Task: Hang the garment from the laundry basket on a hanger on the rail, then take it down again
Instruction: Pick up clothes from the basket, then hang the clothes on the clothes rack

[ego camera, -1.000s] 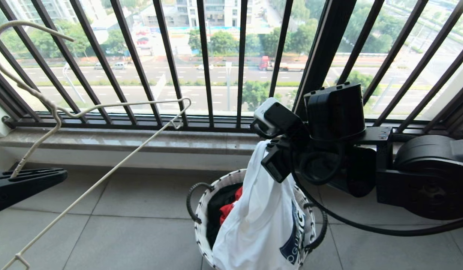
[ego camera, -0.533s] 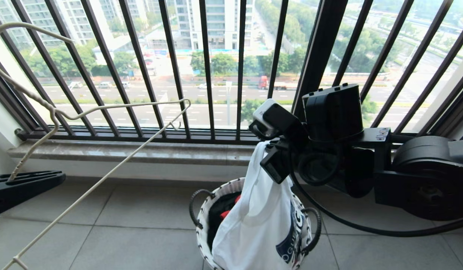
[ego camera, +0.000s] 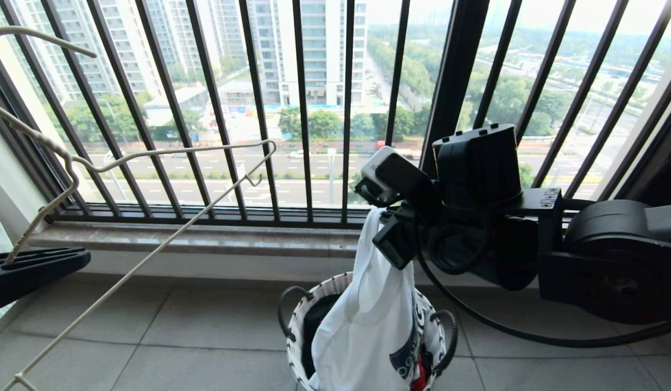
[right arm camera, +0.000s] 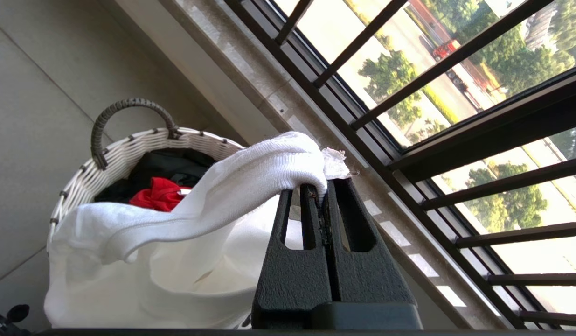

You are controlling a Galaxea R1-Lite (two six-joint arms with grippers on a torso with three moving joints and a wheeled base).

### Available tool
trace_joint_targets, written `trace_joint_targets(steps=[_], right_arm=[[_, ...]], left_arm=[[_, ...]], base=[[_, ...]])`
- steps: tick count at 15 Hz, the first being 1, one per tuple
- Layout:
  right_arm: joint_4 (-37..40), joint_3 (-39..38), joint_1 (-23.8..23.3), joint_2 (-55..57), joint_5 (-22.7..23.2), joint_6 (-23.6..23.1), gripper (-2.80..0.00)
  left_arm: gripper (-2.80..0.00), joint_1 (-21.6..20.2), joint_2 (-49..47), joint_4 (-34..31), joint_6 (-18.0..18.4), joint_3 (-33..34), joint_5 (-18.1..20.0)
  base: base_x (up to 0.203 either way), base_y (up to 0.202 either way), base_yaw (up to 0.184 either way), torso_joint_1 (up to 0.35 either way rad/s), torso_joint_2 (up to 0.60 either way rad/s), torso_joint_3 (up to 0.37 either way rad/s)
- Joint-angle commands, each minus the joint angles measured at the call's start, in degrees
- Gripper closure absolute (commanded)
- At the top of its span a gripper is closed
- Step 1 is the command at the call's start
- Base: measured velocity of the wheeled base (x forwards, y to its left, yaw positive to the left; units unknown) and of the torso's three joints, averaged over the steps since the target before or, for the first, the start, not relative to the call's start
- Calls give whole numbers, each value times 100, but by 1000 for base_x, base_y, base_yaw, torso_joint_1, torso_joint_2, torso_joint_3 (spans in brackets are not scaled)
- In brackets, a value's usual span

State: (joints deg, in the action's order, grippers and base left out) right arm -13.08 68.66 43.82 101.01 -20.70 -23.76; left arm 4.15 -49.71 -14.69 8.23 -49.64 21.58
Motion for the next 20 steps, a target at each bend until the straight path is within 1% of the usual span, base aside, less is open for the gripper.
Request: trace_joint_targets(steps=[1,8,12,16,18,20], right_arm=[[-10,-1,3,15,-13,-15,0],[-10,-1,-6,15,-13,-12,0],[-34,-1,-6,33,-13,-6,0],[-248,42,3,15,-22,-40,0],[-248,242,3,22,-24,-52,0],[-231,452,3,94,-30,-52,0]], left_arm=[[0,7,-12,-8,3,-2,13],[0,-2,6,1,-14,16,13],[0,7,46,10,-2,86,20],[0,16,6,10,-5,77,31],[0,146,-17,-40,-11,86,117],[0,456,40,-64,-22,162,209]], base=[[0,0,0,4,2,204],[0,0,0,3,1,189],[0,0,0,2,1,25],[0,0,0,0,0,0],[0,0,0,0,0,0],[0,0,0,0,0,0]])
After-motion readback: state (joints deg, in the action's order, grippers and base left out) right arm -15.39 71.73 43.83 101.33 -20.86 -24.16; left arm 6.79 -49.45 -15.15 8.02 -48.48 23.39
